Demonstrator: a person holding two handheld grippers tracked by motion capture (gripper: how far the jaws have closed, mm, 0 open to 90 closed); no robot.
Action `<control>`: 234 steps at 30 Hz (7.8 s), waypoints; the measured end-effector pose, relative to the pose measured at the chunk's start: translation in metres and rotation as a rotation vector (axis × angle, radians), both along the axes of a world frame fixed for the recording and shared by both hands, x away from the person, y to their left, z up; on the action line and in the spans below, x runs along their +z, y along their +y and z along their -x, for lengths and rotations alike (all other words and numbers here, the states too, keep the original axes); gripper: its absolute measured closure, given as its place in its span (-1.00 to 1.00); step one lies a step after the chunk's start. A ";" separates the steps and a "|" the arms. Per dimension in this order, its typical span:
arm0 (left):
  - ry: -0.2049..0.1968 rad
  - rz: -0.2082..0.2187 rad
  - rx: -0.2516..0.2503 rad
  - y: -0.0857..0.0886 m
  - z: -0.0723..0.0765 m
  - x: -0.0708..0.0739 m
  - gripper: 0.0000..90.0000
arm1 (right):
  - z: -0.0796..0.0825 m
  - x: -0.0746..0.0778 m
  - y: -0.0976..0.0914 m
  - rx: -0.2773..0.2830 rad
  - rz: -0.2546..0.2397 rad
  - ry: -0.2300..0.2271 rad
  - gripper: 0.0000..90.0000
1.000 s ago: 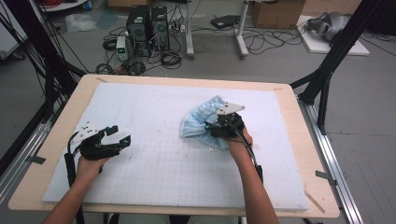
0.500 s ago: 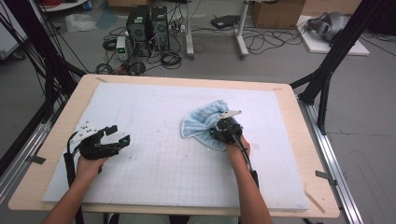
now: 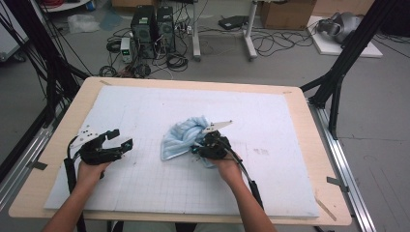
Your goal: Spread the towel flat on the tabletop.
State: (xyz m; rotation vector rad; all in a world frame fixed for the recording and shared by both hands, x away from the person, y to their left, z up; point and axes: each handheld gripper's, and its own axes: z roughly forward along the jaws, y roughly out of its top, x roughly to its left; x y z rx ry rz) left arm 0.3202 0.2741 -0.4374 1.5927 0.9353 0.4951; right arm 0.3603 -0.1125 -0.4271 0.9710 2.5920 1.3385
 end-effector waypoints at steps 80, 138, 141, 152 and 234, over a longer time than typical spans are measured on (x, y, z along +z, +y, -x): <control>0.172 -0.213 0.012 -0.078 -0.088 0.017 0.83 | 0.031 0.026 -0.056 -0.237 0.034 -0.345 0.21; 0.166 -0.134 0.139 -0.022 -0.068 0.011 -0.21 | -0.022 -0.012 -0.051 -0.219 0.023 -0.093 0.24; 0.174 -0.134 0.137 -0.019 -0.064 0.005 -0.21 | -0.030 -0.021 -0.038 -0.210 0.092 -0.077 0.44; 0.146 -0.138 0.115 -0.023 -0.052 0.000 -0.16 | -0.025 -0.010 -0.074 -0.340 0.163 -0.132 0.94; 0.200 -0.291 0.130 -0.070 -0.082 0.003 -0.13 | 0.018 -0.014 -0.126 -0.313 0.115 -0.192 0.23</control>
